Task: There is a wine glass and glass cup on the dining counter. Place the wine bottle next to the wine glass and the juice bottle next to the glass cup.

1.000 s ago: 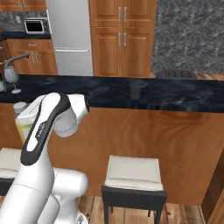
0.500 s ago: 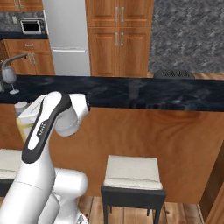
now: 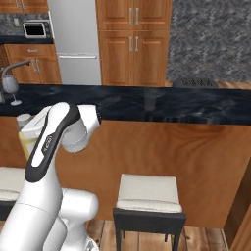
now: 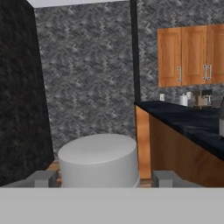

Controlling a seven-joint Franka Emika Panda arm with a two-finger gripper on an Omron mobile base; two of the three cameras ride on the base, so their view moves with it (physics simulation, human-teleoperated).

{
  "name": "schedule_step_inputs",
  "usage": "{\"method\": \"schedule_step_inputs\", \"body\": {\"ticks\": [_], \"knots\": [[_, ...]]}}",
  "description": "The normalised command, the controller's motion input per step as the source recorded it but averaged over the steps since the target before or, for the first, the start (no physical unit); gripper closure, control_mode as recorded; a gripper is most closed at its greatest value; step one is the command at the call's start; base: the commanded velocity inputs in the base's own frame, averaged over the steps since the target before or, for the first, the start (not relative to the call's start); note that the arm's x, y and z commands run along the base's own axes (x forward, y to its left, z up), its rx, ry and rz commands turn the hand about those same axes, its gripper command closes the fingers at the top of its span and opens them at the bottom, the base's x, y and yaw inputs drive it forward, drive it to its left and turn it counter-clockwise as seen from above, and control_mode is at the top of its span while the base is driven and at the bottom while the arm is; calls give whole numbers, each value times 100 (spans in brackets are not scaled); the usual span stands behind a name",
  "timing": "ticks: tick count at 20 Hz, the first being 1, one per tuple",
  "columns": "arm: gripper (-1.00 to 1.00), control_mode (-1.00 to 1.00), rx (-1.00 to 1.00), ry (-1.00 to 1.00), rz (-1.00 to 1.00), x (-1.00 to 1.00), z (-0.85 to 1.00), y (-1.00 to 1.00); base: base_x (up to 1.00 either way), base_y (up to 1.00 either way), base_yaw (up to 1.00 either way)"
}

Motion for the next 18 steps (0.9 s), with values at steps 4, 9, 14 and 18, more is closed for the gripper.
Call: {"method": "schedule_step_inputs", "body": {"ticks": [4,9,14,18], "knots": [[100,100,0,0,0,0,0,0,0,0,0],[100,-100,0,-1,0,0,0,0,0,0,0],[100,-100,0,-3,-24,13,13,0,0,0,0],[100,-100,0,3,-37,16,28,-5,0,0,0]]}}
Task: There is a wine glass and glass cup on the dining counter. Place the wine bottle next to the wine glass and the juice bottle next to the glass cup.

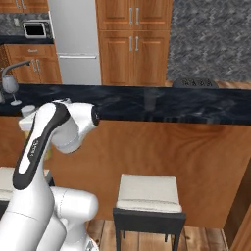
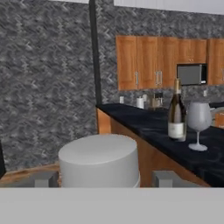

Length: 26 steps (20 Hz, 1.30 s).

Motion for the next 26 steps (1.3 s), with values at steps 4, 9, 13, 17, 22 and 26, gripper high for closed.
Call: {"method": "schedule_step_inputs", "body": {"ticks": [4,9,13,17,22,26], "knots": [[100,-100,0,11,-38,20,27,-5,0,0,0],[100,-100,0,30,-36,11,27,-17,0,0,0],[100,-100,2,31,-33,9,28,-21,0,0,0],[100,-100,12,18,-21,0,27,-23,0,0,0],[100,-100,2,2,-15,-8,24,-21,0,0,0],[100,-100,0,-1,-13,-3,14,-23,0,0,0]]}}
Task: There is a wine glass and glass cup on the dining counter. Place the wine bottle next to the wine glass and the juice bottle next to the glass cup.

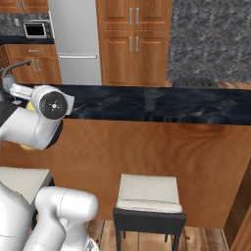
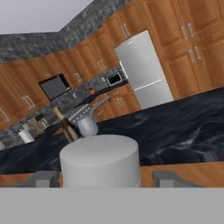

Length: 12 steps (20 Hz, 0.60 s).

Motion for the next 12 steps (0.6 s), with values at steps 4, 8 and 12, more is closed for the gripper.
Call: {"method": "schedule_step_inputs", "body": {"ticks": [4,8,12], "knots": [[100,-100,-4,-15,-8,0,2,-23,0,0,0],[100,-100,-11,-11,-11,3,0,-21,0,0,0],[100,-100,-23,-5,-19,19,-5,-15,0,0,0]]}}
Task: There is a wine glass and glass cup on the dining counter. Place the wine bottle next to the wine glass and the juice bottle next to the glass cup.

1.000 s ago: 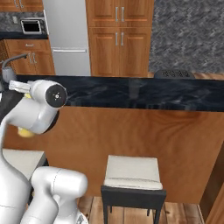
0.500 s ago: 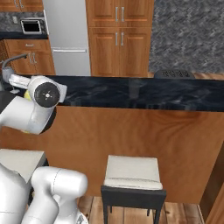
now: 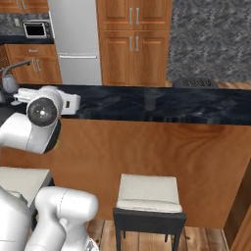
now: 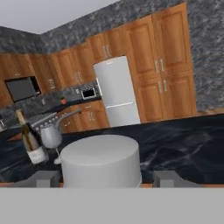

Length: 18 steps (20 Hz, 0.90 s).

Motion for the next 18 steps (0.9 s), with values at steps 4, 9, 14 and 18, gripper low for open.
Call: {"method": "schedule_step_inputs", "body": {"ticks": [4,9,14,18], "knots": [[100,-100,-20,9,-28,35,-1,-13,0,0,0],[100,-100,-9,30,-31,40,7,-10,0,0,0],[100,-100,-8,15,-31,37,1,-10,0,0,0],[100,-100,-3,1,-27,29,0,-5,0,0,0]]}}
